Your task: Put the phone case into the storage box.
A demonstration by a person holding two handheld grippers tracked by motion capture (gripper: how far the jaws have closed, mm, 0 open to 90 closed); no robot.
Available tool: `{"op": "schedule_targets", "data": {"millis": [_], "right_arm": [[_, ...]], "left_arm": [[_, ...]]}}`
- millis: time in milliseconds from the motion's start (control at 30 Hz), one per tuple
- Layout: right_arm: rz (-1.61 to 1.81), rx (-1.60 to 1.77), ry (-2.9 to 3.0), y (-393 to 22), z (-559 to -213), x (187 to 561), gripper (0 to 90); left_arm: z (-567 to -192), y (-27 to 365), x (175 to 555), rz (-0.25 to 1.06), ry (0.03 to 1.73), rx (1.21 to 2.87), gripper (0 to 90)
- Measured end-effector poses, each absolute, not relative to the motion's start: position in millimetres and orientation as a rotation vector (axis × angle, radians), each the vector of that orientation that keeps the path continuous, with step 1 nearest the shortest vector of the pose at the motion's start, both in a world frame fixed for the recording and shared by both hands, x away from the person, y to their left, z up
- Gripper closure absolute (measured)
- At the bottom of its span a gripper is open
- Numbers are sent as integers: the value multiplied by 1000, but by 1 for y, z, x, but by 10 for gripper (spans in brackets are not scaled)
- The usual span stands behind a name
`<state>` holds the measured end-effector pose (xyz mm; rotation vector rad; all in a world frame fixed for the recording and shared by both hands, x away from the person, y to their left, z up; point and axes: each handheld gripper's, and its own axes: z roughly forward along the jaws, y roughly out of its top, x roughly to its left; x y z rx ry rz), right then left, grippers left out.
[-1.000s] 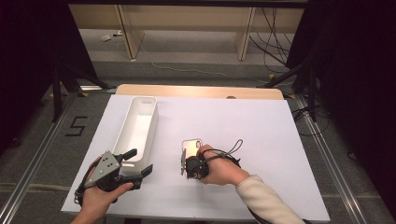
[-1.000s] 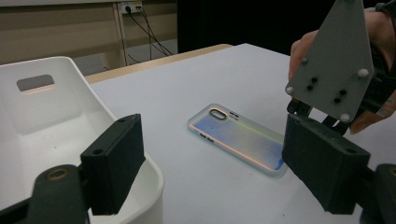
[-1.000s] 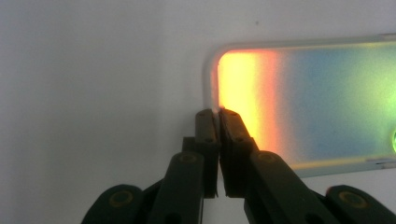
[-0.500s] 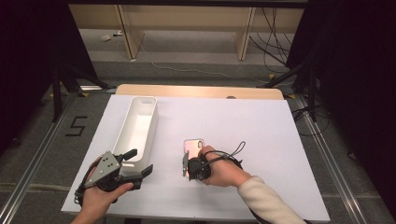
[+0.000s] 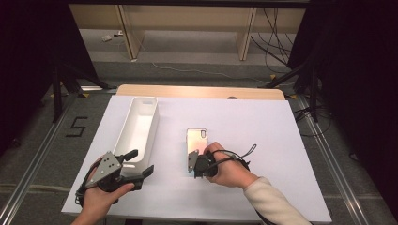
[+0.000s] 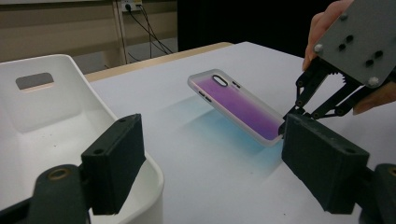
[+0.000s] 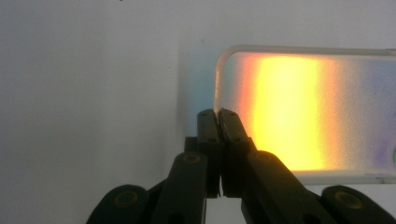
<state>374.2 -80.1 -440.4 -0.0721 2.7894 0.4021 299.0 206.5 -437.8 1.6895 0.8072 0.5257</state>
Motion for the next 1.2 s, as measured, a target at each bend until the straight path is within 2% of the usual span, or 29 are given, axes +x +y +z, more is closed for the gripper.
{"op": "schedule_targets", "data": {"millis": [533, 1200], "right_arm": [[442, -16, 2739, -95, -434, 363, 894], [478, -50, 2686, -86, -430, 344, 893]], "left_arm": [[-439, 203, 302, 522, 802, 1694, 209], [-439, 202, 296, 534, 799, 1712, 216]]}}
